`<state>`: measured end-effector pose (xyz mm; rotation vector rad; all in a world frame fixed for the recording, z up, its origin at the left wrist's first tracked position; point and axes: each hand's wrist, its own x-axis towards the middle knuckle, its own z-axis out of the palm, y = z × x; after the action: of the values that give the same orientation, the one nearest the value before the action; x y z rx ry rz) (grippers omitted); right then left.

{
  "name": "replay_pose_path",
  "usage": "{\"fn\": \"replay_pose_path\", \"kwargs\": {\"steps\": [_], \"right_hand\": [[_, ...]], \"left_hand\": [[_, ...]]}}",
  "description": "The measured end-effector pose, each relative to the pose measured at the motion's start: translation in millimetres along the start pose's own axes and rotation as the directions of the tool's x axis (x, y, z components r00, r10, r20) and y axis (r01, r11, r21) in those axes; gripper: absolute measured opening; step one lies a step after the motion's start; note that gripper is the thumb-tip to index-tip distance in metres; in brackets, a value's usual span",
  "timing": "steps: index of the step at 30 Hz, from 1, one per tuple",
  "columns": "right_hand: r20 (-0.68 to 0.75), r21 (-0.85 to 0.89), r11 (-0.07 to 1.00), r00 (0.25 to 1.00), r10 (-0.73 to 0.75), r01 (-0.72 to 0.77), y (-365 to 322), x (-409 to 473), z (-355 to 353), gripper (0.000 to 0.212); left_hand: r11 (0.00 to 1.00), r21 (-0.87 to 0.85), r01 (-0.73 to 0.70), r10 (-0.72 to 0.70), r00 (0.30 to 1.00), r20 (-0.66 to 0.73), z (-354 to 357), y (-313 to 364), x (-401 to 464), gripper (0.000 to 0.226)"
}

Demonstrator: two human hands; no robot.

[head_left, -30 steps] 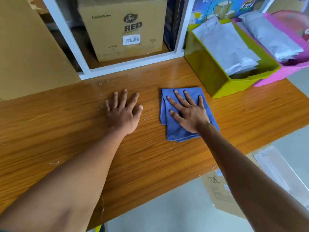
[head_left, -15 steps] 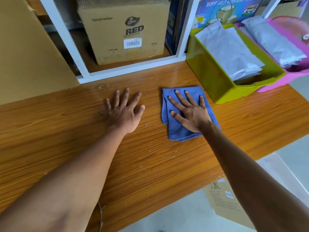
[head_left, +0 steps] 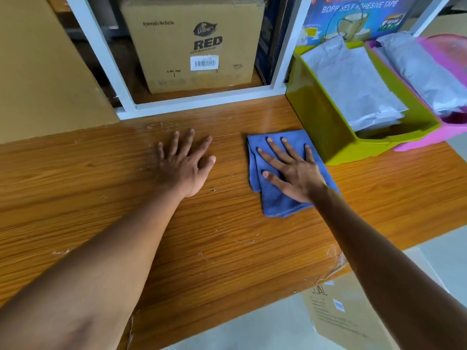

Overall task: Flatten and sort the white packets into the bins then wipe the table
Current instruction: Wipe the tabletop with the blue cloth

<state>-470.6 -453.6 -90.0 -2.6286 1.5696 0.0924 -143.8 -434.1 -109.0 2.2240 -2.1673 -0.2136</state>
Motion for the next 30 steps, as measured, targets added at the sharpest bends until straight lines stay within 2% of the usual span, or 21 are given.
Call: {"fn": "replay_pose_path", "kwargs": {"steps": [3, 11, 15, 19, 25, 27, 30], "right_hand": [[0.032, -0.016, 1.000, 0.999, -0.018, 0.018, 8.0, -3.6, -2.1, 0.062], [0.056, 0.031, 0.999, 0.998, 0.006, -0.008, 29.8, 109.3, -17.1, 0.059], [0.044, 0.012, 1.000, 0.999, 0.003, -0.003, 12.4, 68.8, -12.9, 0.062], [0.026, 0.024, 0.999, 0.999, -0.022, 0.021, 8.9, 49.8, -6.1, 0.056], [0.014, 0.042, 0.997, 0.998, -0.060, 0.060, 23.4, 137.5, -19.7, 0.053], [-0.004, 0.046, 0.998, 0.999, -0.037, 0.037, 21.2, 143.2, -19.5, 0.056], [-0.064, 0.069, 0.995, 0.995, 0.077, -0.073, 17.8, 122.2, -12.4, 0.071]], "left_hand": [[1.000, -0.006, 0.002, -0.002, 1.000, 0.010, -0.2, 2.8, -1.0, 0.070], [1.000, 0.010, 0.004, -0.004, 1.000, -0.005, 1.1, 2.3, -1.1, 0.066], [1.000, -0.004, 0.001, -0.001, 1.000, -0.013, -1.0, 2.3, -2.4, 0.067], [1.000, -0.013, 0.002, -0.002, 1.000, -0.003, -2.6, 3.3, -2.4, 0.067], [1.000, -0.019, -0.007, 0.006, 0.999, -0.034, -0.1, 2.3, -2.4, 0.064], [0.999, -0.031, -0.007, 0.006, 1.000, -0.030, -0.7, 2.3, -2.7, 0.064], [1.000, -0.029, -0.011, 0.010, 1.000, -0.022, -1.6, 2.5, -4.3, 0.064]]}}
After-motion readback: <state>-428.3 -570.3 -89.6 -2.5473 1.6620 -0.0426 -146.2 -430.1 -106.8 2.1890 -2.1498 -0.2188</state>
